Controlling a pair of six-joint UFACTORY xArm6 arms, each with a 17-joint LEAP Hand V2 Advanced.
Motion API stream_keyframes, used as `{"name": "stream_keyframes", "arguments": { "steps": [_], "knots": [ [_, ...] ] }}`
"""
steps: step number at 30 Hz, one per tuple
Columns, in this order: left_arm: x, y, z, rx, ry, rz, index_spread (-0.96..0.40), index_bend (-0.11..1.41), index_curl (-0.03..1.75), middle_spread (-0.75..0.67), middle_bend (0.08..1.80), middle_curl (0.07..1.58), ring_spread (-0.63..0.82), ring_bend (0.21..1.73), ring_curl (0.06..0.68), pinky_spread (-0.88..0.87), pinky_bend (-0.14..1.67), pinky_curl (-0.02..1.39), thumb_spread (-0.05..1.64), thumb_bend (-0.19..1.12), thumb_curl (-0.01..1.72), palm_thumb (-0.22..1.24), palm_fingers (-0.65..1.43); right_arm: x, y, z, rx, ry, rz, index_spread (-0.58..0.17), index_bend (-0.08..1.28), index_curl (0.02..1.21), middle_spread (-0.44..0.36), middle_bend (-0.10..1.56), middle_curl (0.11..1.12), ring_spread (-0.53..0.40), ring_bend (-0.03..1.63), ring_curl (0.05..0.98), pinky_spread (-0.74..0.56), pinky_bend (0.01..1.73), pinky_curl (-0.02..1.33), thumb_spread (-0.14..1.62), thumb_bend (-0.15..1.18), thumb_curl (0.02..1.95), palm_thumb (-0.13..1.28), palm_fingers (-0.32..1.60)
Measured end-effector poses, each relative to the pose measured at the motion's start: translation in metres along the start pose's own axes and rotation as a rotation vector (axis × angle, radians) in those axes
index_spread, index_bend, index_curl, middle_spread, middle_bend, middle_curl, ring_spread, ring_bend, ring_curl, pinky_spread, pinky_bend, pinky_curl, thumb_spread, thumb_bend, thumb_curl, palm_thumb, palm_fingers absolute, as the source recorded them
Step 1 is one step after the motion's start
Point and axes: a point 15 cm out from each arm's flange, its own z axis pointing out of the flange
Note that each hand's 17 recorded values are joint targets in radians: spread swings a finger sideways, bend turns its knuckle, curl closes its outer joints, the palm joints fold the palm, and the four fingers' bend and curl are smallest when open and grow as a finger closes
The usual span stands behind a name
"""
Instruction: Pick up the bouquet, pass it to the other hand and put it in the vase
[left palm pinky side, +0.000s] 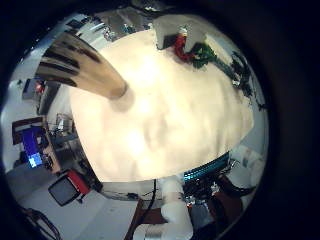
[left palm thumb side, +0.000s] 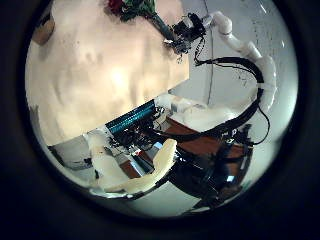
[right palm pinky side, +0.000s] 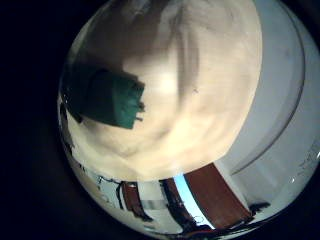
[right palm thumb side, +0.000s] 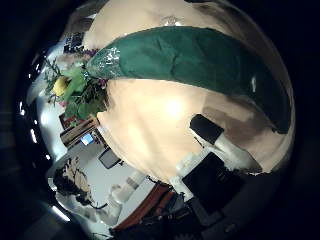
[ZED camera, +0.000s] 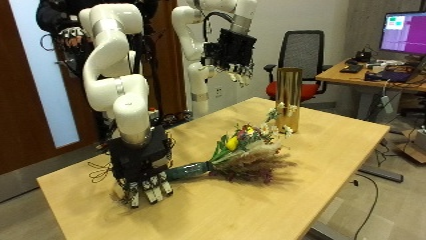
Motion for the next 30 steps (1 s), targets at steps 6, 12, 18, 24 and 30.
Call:
{"name": "stream_keyframes", "arguments": {
  "steps": [6,12,18,24,30],
  "knots": [
    [0.0,0.0,-0.001,0.001,-0.001,0.001,0.22,0.17,0.31,0.51,0.19,0.29,0.63,0.48,0.216,0.59,0.24,0.32,0.79,-0.04,0.33,0.26,0.03,-0.002,-0.004,0.003,-0.013,0.014,-0.01,-0.222,0.18,0.3,-0.03,0.31,0.37,-0.017,0.49,0.229,0.19,0.23,0.27,0.93,-0.02,0.39,0.78,0.46],
    [0.0,-0.001,0.0,-0.001,0.0,-0.001,0.22,0.17,0.31,0.51,0.19,0.29,0.63,0.48,0.215,0.59,0.24,0.32,0.79,-0.04,0.33,0.26,0.03,0.001,-0.006,-0.003,-0.011,0.039,-0.014,-0.228,0.19,0.33,-0.12,0.38,0.39,-0.14,0.6,0.245,0.1,0.19,0.24,0.91,-0.03,0.4,0.81,0.59],
    [0.0,-0.001,-0.001,0.001,-0.001,-0.002,0.22,0.17,0.31,0.51,0.19,0.29,0.62,0.48,0.216,0.58,0.24,0.32,0.79,-0.04,0.33,0.26,0.03,0.007,-0.004,-0.002,-0.026,0.049,-0.01,-0.235,0.19,0.35,-0.134,0.4,0.41,-0.179,0.63,0.242,0.07,0.21,0.22,0.91,-0.03,0.41,0.82,0.59],
    [0.0,-0.001,-0.001,0.0,0.0,-0.004,0.22,0.17,0.31,0.51,0.19,0.29,0.63,0.48,0.216,0.58,0.24,0.32,0.79,-0.04,0.33,0.26,0.03,0.007,-0.003,0.002,-0.043,0.048,-0.009,-0.251,0.2,0.38,-0.151,0.43,0.42,-0.2,0.68,0.241,0.04,0.21,0.2,0.9,-0.03,0.41,0.82,0.66],
    [0.0,-0.001,-0.001,0.0,0.0,-0.004,0.22,0.17,0.31,0.51,0.19,0.29,0.63,0.48,0.216,0.59,0.24,0.32,0.79,-0.04,0.33,0.26,0.03,0.007,-0.003,0.0,-0.042,0.049,-0.01,-0.313,0.23,0.44,-0.277,0.48,0.46,-0.31,0.79,0.27,-0.21,0.37,0.2,0.89,-0.02,0.42,0.85,1.03]
  ]
}}
